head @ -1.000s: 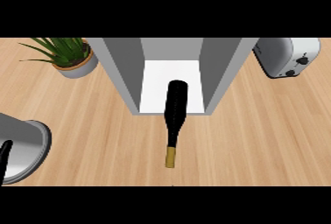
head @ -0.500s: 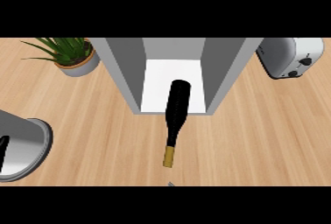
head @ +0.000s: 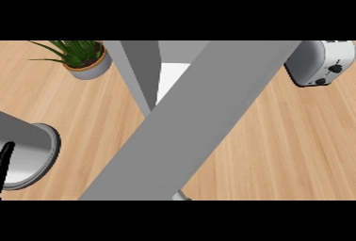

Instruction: Pick up the wine, place it into the cabinet and close the cabinet

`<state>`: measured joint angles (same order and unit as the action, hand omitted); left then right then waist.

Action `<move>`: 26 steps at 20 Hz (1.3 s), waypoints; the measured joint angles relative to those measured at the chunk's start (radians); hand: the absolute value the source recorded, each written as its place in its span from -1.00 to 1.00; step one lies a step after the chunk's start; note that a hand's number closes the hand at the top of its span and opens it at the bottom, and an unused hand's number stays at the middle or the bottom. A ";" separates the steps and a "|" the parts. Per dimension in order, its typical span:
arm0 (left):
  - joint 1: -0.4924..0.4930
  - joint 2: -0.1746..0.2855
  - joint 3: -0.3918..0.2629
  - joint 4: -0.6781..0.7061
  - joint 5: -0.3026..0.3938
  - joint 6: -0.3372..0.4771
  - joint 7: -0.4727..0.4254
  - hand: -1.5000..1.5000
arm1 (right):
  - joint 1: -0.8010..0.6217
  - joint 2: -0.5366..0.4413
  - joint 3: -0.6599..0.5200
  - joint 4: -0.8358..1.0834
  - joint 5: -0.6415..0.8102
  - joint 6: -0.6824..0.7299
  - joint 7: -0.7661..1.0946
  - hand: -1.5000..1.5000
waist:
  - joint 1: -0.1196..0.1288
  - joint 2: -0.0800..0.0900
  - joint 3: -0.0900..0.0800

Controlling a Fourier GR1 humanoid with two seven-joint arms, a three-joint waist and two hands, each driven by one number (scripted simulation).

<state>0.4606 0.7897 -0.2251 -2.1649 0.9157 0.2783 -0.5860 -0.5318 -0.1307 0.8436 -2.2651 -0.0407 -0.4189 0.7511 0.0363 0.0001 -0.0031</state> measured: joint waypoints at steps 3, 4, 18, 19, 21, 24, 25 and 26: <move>-0.029 -0.012 0.012 0.023 0.009 -0.001 0.015 -1.00 | -0.148 0.064 -0.033 0.129 -0.055 -0.047 -0.019 1.00 | 0.002 0.002 0.001; -0.036 -0.018 0.012 0.037 0.008 -0.007 0.016 -1.00 | -0.197 0.077 -0.051 0.172 -0.075 -0.061 -0.027 1.00 | 0.001 0.002 0.001; -0.067 -0.073 0.031 0.057 -0.027 0.006 0.059 -1.00 | -0.636 0.126 -0.325 0.735 -0.151 0.024 -0.185 1.00 | -0.010 0.002 0.001; -0.073 -0.072 0.038 0.050 -0.022 0.009 0.071 -1.00 | -0.639 0.127 -0.332 0.782 -0.153 0.031 -0.222 1.00 | -0.008 0.002 0.001; -0.072 -0.076 0.050 0.059 -0.023 -0.006 0.074 -1.00 | -0.643 0.127 -0.373 0.845 -0.171 0.079 -0.274 1.00 | -0.008 0.000 0.000; -0.064 -0.089 0.051 0.050 -0.038 -0.001 0.082 -1.00 | -0.651 0.129 -0.419 0.909 -0.195 0.140 -0.317 1.00 | -0.007 -0.007 -0.004; -0.073 -0.089 0.059 0.052 -0.036 0.001 0.093 -1.00 | -0.650 0.132 -0.419 0.919 -0.193 0.148 -0.330 1.00 | -0.009 -0.010 -0.004; -0.070 -0.093 0.057 0.054 -0.045 -0.003 0.090 -1.00 | -0.660 0.132 -0.421 0.939 -0.202 0.166 -0.343 1.00 | -0.006 -0.013 -0.007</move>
<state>0.3908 0.6962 -0.1684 -2.1108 0.8712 0.2749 -0.4958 -1.1923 0.0008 0.4230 -1.3262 -0.2423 -0.2533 0.4078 0.0301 -0.0124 -0.0098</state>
